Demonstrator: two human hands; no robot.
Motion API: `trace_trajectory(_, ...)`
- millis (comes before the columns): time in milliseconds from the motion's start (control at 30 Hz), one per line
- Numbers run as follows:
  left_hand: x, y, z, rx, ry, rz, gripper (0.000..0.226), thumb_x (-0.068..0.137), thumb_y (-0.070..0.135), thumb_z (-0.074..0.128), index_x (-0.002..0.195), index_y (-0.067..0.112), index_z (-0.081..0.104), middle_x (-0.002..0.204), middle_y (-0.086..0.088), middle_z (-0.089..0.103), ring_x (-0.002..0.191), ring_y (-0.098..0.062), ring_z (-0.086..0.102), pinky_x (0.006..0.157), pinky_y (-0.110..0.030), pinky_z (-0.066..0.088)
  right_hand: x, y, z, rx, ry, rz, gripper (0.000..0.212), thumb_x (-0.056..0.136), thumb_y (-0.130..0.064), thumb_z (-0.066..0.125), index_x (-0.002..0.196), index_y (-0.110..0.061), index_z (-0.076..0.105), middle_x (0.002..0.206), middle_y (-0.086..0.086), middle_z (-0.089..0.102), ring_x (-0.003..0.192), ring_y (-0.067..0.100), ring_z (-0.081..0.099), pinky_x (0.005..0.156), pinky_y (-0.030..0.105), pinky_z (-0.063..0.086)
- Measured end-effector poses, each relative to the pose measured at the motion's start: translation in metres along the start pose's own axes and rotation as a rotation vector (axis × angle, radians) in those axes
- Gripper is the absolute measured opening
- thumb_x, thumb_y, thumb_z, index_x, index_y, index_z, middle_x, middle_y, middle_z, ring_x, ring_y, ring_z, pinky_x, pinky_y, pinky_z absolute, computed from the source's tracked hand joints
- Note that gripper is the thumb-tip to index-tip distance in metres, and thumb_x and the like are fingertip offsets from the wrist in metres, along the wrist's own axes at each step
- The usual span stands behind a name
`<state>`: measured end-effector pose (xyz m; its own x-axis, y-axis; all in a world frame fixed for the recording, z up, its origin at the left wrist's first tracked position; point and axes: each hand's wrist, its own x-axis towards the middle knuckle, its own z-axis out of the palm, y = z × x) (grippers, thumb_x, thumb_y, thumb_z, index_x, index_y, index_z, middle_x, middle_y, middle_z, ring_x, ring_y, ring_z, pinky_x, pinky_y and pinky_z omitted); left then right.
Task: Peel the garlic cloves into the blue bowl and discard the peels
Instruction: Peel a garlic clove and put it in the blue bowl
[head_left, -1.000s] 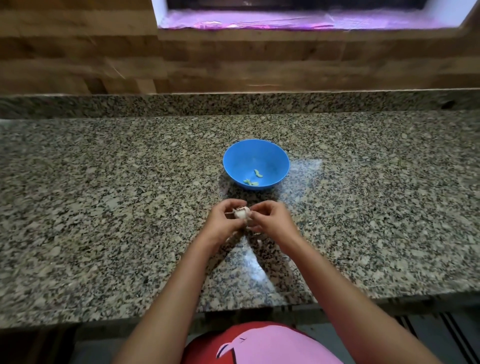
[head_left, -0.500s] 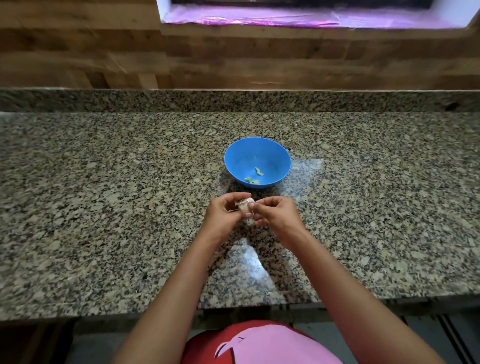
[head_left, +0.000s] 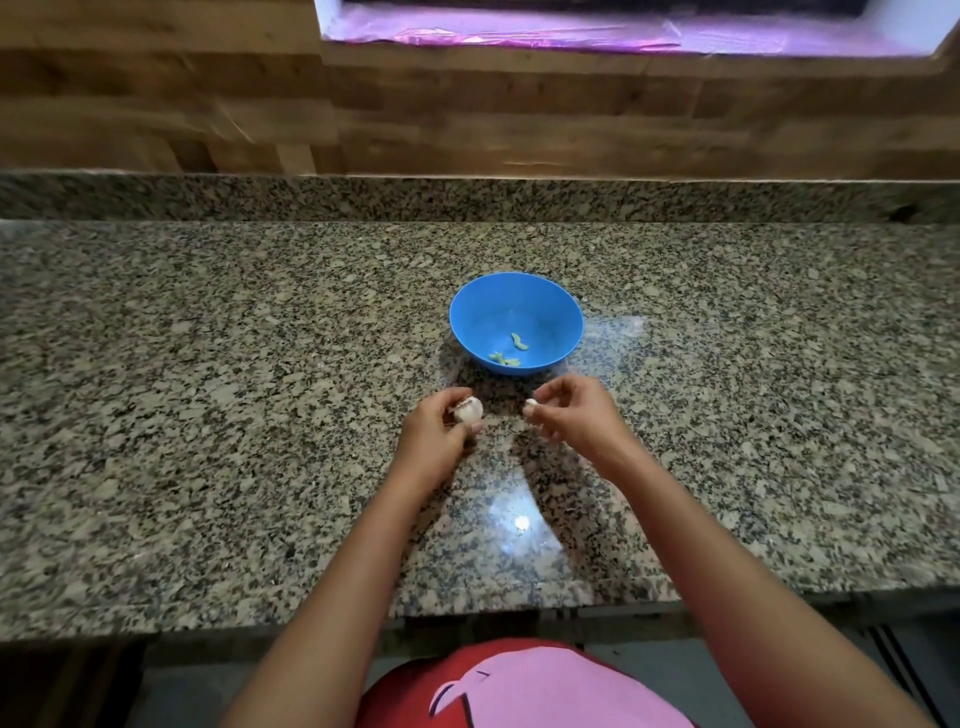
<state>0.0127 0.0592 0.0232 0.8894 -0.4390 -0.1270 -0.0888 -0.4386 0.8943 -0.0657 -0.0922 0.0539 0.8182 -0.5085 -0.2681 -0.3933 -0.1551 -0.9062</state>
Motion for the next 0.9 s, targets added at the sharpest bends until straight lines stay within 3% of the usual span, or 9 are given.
trace_trajectory(67, -0.001, -0.005, 0.001, 0.185, 0.043, 0.05, 0.044, 0.091, 0.01, 0.057, 0.134, 0.012, 0.048, 0.134, -0.007, 0.05, 0.115, -0.017, 0.05, 0.092, -0.018, 0.036, -0.001, 0.006, -0.003, -0.205, -0.002, -0.013, 0.01, 0.088, -0.011, 0.063, 0.097, -0.007, 0.064, 0.083, 0.003, 0.064, 0.063, 0.01, 0.057, 0.055, 0.022, 0.047)
trace_trajectory(167, -0.004, -0.014, 0.008, 0.289, 0.073, 0.078, 0.056, 0.093, 0.015, 0.054, 0.145, 0.019, 0.032, 0.153, -0.004, 0.027, 0.138, -0.021, 0.028, 0.107, -0.029, 0.028, -0.001, 0.02, 0.0, -0.485, 0.007, -0.105, 0.013, 0.091, -0.005, 0.056, 0.098, -0.005, 0.067, 0.092, 0.0, 0.063, 0.083, 0.014, 0.061, 0.081, 0.029, 0.053)
trace_trajectory(267, -0.012, -0.022, 0.018, 0.446, 0.097, 0.243, 0.055, 0.096, 0.018, 0.049, 0.146, 0.02, 0.027, 0.155, 0.002, 0.016, 0.144, -0.016, 0.01, 0.116, -0.031, 0.011, 0.0, 0.034, 0.006, -0.744, 0.026, -0.252, 0.014, 0.089, 0.001, 0.05, 0.088, -0.005, 0.062, 0.09, 0.003, 0.06, 0.085, 0.019, 0.058, 0.075, 0.026, 0.049)
trace_trajectory(333, -0.018, -0.026, 0.026, 0.455, 0.104, 0.391, 0.049, 0.096, 0.014, 0.05, 0.143, 0.014, 0.034, 0.151, -0.002, 0.028, 0.142, -0.014, 0.016, 0.114, -0.026, 0.006, 0.0, 0.037, 0.008, -0.899, 0.011, -0.38, 0.011, 0.088, 0.003, 0.048, 0.084, -0.003, 0.057, 0.085, 0.004, 0.054, 0.081, 0.019, 0.052, 0.073, 0.027, 0.046)
trace_trajectory(467, -0.023, -0.031, 0.043, 0.4, 0.105, 0.486, 0.039, 0.091, 0.006, 0.055, 0.129, 0.004, 0.053, 0.134, -0.014, 0.053, 0.13, -0.028, 0.043, 0.109, -0.032, 0.024, 0.003, 0.038, 0.011, -1.092, -0.007, -0.67, 0.01, 0.073, 0.01, 0.059, 0.079, 0.002, 0.057, 0.078, 0.017, 0.057, 0.073, 0.028, 0.052, 0.065, 0.039, 0.049)
trace_trajectory(600, -0.026, -0.029, 0.052, 0.36, 0.097, 0.502, 0.037, 0.088, 0.001, 0.056, 0.125, 0.001, 0.056, 0.126, -0.014, 0.058, 0.122, -0.027, 0.05, 0.106, -0.029, 0.03, 0.003, 0.05, 0.016, -1.136, 0.059, -0.778, 0.024, 0.052, 0.01, 0.07, 0.07, 0.0, 0.059, 0.065, 0.014, 0.058, 0.059, 0.029, 0.058, 0.047, 0.03, 0.048)
trace_trajectory(733, -0.027, -0.023, 0.05, 0.26, 0.075, 0.453, 0.033, 0.092, 0.004, 0.054, 0.125, 0.003, 0.057, 0.125, -0.009, 0.058, 0.119, -0.019, 0.05, 0.104, -0.022, 0.032, 0.0, 0.056, 0.018, -0.885, 0.138, -0.691, 0.006, 0.072, 0.006, 0.06, 0.073, 0.0, 0.057, 0.071, 0.014, 0.057, 0.065, 0.03, 0.056, 0.054, 0.031, 0.045)
trace_trajectory(833, -0.025, -0.015, 0.044, 0.033, 0.05, 0.249, 0.026, 0.091, 0.013, 0.059, 0.116, 0.01, 0.064, 0.111, 0.002, 0.063, 0.103, -0.009, 0.057, 0.091, -0.015, 0.042, -0.008, 0.048, 0.022, -0.381, 0.15, -0.265, 0.01, 0.088, -0.005, 0.057, 0.091, -0.006, 0.067, 0.088, 0.004, 0.063, 0.084, 0.019, 0.06, 0.075, 0.029, 0.048)
trace_trajectory(900, -0.024, -0.01, 0.042, -0.198, 0.021, 0.086, 0.016, 0.088, 0.019, 0.064, 0.104, 0.016, 0.067, 0.099, 0.006, 0.068, 0.09, -0.006, 0.063, 0.077, -0.015, 0.05, -0.015, 0.039, 0.027, 0.034, 0.11, -0.084, 0.011, 0.09, -0.008, 0.058, 0.091, -0.01, 0.07, 0.085, 0.006, 0.069, 0.077, 0.018, 0.065, 0.072, 0.031, 0.055)
